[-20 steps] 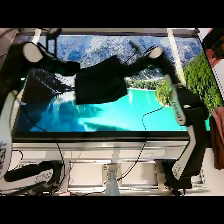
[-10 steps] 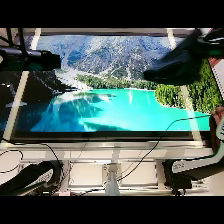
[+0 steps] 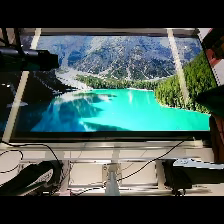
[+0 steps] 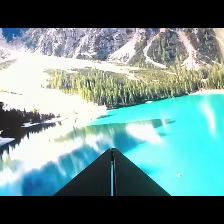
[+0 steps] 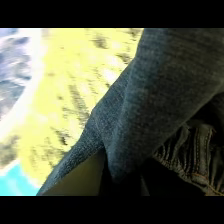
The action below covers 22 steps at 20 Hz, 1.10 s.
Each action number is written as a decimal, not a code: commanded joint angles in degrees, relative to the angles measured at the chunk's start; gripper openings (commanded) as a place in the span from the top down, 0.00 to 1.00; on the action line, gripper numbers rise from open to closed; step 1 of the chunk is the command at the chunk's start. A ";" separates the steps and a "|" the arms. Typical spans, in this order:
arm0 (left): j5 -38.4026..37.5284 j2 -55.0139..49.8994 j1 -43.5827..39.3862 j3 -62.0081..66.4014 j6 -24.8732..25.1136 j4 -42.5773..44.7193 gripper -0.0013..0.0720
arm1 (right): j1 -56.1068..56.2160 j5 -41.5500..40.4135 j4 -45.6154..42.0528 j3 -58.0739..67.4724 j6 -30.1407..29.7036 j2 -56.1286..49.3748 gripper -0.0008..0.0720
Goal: Fold the clothes and pants, and hang the long-sleeved shirts on hangers.
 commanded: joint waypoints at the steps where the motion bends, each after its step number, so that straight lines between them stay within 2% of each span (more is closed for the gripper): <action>1: 0.00 0.04 0.00 0.00 0.02 0.00 0.94 | -11.23 6.08 -4.11 0.00 0.04 0.96 0.93; 5: 0.02 0.04 0.00 0.00 0.02 0.00 0.94 | -22.29 10.08 -8.04 -0.85 0.63 1.01 0.93; 8: 0.02 0.04 0.00 0.00 0.00 0.00 0.94 | -29.11 12.46 -7.98 -4.87 3.41 1.01 0.93; 11: 0.00 0.04 0.00 0.00 0.00 0.00 0.94 | -32.06 13.99 -6.51 -11.28 3.50 1.01 0.90; 12: 0.02 0.04 0.00 0.00 0.00 0.00 0.94 | -32.41 13.99 -5.33 -13.40 3.50 1.01 0.71; 13: 0.02 0.04 -0.02 0.00 0.02 0.00 0.94 | -32.50 13.99 -4.87 -15.10 3.50 1.01 0.43; 14: 0.00 0.04 0.00 0.00 0.02 0.00 0.94 | -32.46 13.97 -4.90 -16.15 3.50 1.01 0.28; 15: 0.00 0.04 0.00 0.00 0.00 0.00 0.94 | -32.48 13.90 -4.94 -16.68 3.50 1.01 0.27; 19: 0.00 0.04 -0.02 0.00 0.00 0.00 0.94 | -32.50 10.43 -4.66 -16.65 3.65 0.94 0.27; 20: 0.00 0.04 0.00 0.00 0.00 0.02 0.94 | -32.41 8.68 -2.51 -16.65 3.65 0.92 0.39; 21: 0.02 0.04 0.00 0.00 0.00 0.00 0.94 | -32.33 7.39 2.78 -16.65 3.34 0.90 0.61; 22: 0.00 0.04 -0.02 0.00 0.00 0.00 0.94 | -31.93 5.53 10.45 -16.65 1.49 0.87 0.77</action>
